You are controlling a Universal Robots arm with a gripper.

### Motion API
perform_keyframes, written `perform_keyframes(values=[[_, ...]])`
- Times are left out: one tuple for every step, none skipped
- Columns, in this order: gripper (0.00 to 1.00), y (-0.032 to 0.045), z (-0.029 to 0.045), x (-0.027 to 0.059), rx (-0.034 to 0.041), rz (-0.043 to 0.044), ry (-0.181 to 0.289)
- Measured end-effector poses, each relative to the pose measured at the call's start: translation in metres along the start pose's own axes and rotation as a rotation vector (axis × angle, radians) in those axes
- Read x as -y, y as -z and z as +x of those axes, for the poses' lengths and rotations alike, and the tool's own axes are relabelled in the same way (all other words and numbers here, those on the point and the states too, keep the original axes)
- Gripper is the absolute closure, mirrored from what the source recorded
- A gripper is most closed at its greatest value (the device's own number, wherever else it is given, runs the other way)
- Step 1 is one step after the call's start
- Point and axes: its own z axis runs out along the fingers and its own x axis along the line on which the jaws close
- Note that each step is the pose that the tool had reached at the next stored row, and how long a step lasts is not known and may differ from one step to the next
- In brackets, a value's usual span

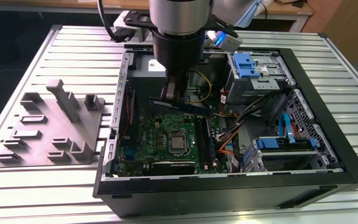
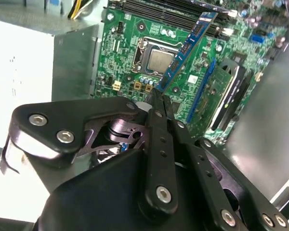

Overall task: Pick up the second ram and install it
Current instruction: 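Insert the second ram into the second slot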

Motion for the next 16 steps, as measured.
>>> perform_keyframes(values=[[0.88,0.0000,0.0000,0.0000,-0.0006,0.0005,-0.019],[0.88,-0.0001,0.0000,0.0000,-0.0010,0.0010,-0.037],[0.88,-0.0001,0.0000,0.0000,-0.0016,0.0016,-0.055],[0.88,-0.0002,0.0000,0.0000,-0.0022,0.0020,-0.073],[0.88,-0.0002,0.0000,0.0000,-0.0027,0.0025,-0.090],[0.88,-0.0003,0.0000,0.0000,-0.0032,0.0030,-0.108],[0.88,-0.0004,0.0000,0.0000,-0.0037,0.0035,-0.126],[0.88,-0.0004,0.0000,0.0000,-0.0043,0.0041,-0.146],[0.88,-0.0004,0.0000,0.0000,-0.0049,0.0045,-0.163],[0.88,-0.0005,0.0000,0.0000,-0.0055,0.0051,-0.182],[0.88,-0.0005,0.0000,0.0000,-0.0060,0.0056,-0.200],[0.88,-0.0006,0.0000,0.0000,-0.0065,0.0061,-0.217],[0.88,-0.0006,0.0000,0.0000,-0.0070,0.0066,-0.235],[0.88,-0.0007,0.0000,0.0000,-0.0076,0.0072,-0.255],[0.88,-0.0007,0.0000,0.0000,-0.0082,0.0077,-0.273],[0.88,-0.0008,0.0000,0.0000,-0.0087,0.0082,-0.291]])
